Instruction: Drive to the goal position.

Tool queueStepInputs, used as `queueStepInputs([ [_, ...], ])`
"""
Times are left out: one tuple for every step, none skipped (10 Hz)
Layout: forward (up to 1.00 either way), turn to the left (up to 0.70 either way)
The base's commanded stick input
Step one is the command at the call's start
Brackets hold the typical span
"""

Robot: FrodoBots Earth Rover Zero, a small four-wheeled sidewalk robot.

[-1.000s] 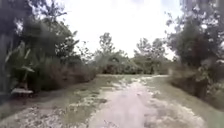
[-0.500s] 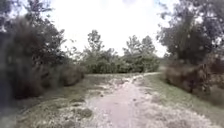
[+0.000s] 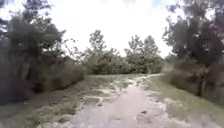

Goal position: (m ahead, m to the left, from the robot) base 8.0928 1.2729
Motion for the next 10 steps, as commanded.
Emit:
queueStepInputs([
  [1.00, -0.20],
  [1.00, -0.40],
  [1.00, -0.40],
  [1.00, -0.40],
  [1.00, -0.40],
  [1.00, -0.40],
  [1.00, -0.40],
  [1.00, -0.40],
  [1.00, -0.40],
  [1.00, -0.40],
])
